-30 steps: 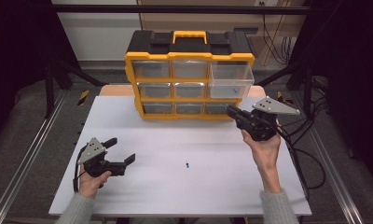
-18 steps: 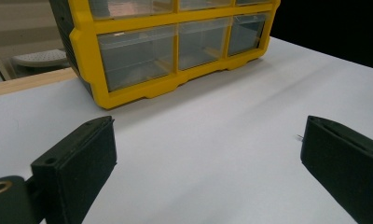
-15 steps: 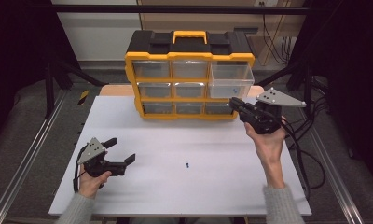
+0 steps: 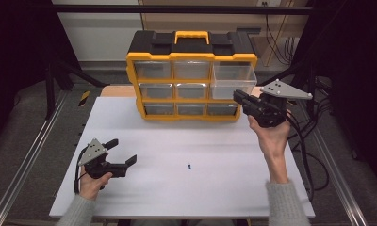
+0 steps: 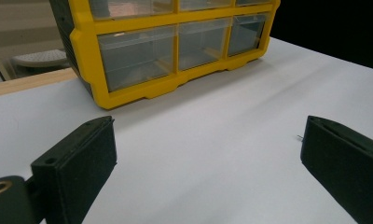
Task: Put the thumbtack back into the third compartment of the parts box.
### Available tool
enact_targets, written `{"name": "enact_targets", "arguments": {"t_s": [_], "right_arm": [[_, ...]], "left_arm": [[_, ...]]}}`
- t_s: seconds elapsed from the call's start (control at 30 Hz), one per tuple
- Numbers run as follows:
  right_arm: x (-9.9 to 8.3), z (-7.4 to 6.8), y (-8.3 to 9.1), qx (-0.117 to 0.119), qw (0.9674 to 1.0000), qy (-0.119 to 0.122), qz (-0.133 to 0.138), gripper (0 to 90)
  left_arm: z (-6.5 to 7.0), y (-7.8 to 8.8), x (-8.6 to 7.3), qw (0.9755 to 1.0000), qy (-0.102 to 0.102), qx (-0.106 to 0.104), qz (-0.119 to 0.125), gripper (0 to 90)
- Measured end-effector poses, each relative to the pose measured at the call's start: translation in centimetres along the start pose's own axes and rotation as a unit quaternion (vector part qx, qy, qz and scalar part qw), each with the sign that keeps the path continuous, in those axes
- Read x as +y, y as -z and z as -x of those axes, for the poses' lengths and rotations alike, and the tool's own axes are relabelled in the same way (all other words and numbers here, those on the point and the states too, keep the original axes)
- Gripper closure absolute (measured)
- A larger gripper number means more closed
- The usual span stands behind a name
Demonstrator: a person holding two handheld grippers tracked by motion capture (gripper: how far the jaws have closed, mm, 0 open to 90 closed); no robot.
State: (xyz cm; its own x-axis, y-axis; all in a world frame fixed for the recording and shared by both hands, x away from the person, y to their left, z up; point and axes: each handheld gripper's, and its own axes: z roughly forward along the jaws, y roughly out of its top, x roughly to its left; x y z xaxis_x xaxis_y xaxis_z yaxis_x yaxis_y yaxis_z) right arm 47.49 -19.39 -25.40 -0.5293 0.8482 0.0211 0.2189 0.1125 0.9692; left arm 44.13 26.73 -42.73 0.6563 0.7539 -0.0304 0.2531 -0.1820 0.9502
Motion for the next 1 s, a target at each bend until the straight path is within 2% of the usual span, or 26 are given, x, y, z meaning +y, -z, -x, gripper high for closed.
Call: {"name": "enact_targets", "arguments": {"t_s": [1.0], "right_arm": [[3.0,1.2,-1.3,-0.030,0.9995,-0.001,0.002,85.9]], "left_arm": [[-0.1,0.0,0.0,1.0000,0.000,0.001,0.000,2.8]]}}
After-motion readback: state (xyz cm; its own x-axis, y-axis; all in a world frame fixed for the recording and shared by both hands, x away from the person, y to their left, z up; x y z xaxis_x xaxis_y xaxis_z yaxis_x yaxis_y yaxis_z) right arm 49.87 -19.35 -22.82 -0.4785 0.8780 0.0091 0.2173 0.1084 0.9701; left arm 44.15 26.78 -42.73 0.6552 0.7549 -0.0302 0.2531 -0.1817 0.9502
